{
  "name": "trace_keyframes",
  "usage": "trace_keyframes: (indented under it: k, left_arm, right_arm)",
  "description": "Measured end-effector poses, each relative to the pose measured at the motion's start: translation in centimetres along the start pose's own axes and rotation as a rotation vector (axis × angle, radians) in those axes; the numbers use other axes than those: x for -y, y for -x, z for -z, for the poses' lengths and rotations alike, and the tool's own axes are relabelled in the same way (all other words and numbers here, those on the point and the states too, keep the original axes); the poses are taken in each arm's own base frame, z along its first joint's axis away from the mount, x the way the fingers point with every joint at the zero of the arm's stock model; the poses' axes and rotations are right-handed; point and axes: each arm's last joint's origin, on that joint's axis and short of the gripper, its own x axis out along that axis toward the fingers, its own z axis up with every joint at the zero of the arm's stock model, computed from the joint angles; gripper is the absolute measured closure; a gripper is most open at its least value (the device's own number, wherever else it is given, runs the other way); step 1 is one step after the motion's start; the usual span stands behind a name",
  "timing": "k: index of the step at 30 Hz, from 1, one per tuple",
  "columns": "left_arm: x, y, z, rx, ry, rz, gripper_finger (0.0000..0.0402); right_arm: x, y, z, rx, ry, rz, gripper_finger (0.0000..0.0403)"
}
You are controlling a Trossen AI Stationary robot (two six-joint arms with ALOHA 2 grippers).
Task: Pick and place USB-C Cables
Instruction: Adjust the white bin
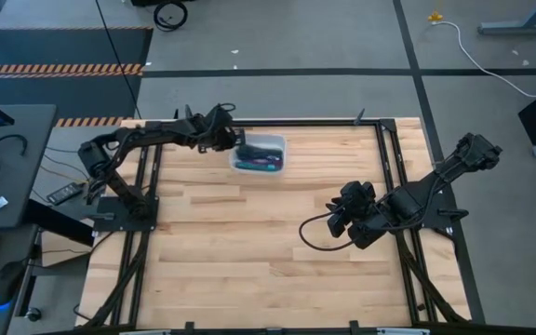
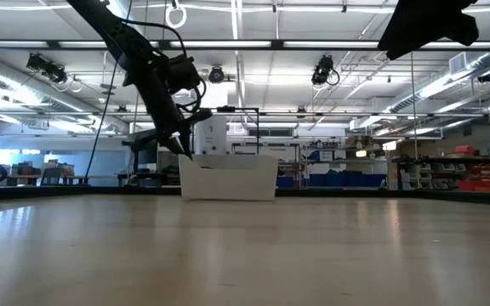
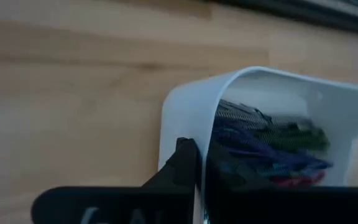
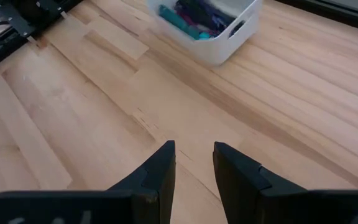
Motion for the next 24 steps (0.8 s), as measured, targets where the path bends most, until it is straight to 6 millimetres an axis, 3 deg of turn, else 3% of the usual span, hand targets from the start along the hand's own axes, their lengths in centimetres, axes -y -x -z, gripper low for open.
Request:
trace_keyframes:
  k: [7,17,24]
  left_arm:
    - [-0.2,0.06,-0.53,0.048,0.064,-0.025,0.0391]
    - [-0.24,0.06,-0.56,0.036,0.007,-0.021,0.0388]
    - [-0.17,0.09,-0.64,0.047,0.016,-0.02,0.0361]
  right_arm:
    - [0.0,0.0,0.0,0.0,0.0,0.0,0.0289]
    - [0.0,0.0,0.0,0.0,0.0,0.0,0.0289]
    - [-0.01,0.0,0.0,0.0,-0.001,-0.001,0.0289]
